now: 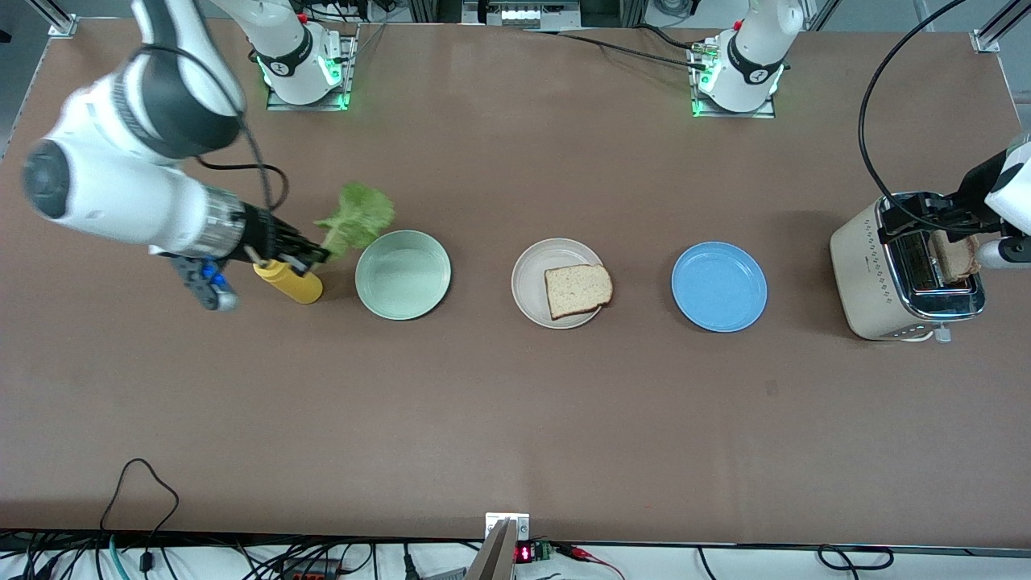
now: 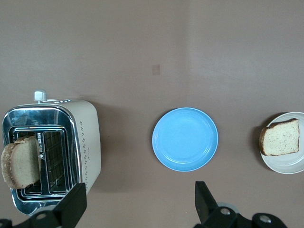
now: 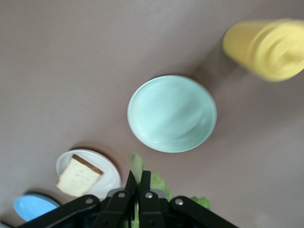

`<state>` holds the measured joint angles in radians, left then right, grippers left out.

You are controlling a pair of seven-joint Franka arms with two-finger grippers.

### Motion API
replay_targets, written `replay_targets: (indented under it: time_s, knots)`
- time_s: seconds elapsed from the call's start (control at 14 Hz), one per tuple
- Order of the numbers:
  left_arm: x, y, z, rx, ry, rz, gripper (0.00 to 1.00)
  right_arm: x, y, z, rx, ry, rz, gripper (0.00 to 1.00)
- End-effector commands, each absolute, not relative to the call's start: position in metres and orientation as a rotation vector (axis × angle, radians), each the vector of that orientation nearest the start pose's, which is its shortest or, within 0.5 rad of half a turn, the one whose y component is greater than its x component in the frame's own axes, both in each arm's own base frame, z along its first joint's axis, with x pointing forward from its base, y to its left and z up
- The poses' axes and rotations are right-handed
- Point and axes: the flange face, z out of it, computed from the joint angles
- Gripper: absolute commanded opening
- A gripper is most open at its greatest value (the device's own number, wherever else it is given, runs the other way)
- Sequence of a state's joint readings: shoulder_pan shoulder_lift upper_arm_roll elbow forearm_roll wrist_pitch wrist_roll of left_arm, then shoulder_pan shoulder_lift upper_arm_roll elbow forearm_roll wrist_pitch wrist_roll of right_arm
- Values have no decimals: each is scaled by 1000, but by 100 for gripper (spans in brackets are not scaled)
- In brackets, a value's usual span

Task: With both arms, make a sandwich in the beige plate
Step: 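Lift the lettuce leaf and carry it toward the beige plate, then lower the lettuce onto the bread and open the right gripper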

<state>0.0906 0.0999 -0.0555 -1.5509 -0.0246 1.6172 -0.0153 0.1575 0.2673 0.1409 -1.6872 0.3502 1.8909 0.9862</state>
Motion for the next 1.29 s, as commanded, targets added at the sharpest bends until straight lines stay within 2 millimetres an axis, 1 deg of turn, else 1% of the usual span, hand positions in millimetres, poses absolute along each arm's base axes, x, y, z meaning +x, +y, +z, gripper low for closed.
replay_targets:
  time_s: [0.0, 0.14, 0.29, 0.36, 0.43, 0.64, 0.79, 0.86, 1.0, 1.14, 1.22]
  knots:
    - [583, 26, 579, -3158, -87, 38, 100, 607, 241, 433, -2515, 1313, 363, 0]
    - [584, 27, 578, -3158, -89, 33, 100, 616, 269, 425, -2352, 1446, 362, 0]
    - [584, 27, 578, -3158, -89, 33, 100, 620, 301, 409, -2242, 1528, 368, 0]
    - [585, 27, 578, -3158, -91, 31, 100, 619, 316, 399, -2200, 1578, 370, 0]
    - [584, 27, 578, -3158, -92, 33, 100, 618, 331, 393, -2152, 1620, 361, 0]
    - [584, 27, 578, -3158, -91, 33, 100, 616, 378, 363, -2044, 1713, 350, 0]
    - [584, 27, 578, -3158, -89, 33, 100, 610, 400, 339, -2001, 1749, 348, 0]
    - [584, 27, 578, -3158, -89, 33, 100, 610, 407, 333, -1967, 1774, 349, 0]
    - [585, 28, 577, -3158, -92, 36, 100, 597, 438, 314, -1954, 1784, 360, 0]
    - [585, 29, 577, -3158, -96, 36, 100, 594, 451, 299, -1900, 1808, 342, 0]
    - [585, 29, 577, -3158, -96, 36, 100, 592, 460, 292, -1892, 1801, 335, 0]
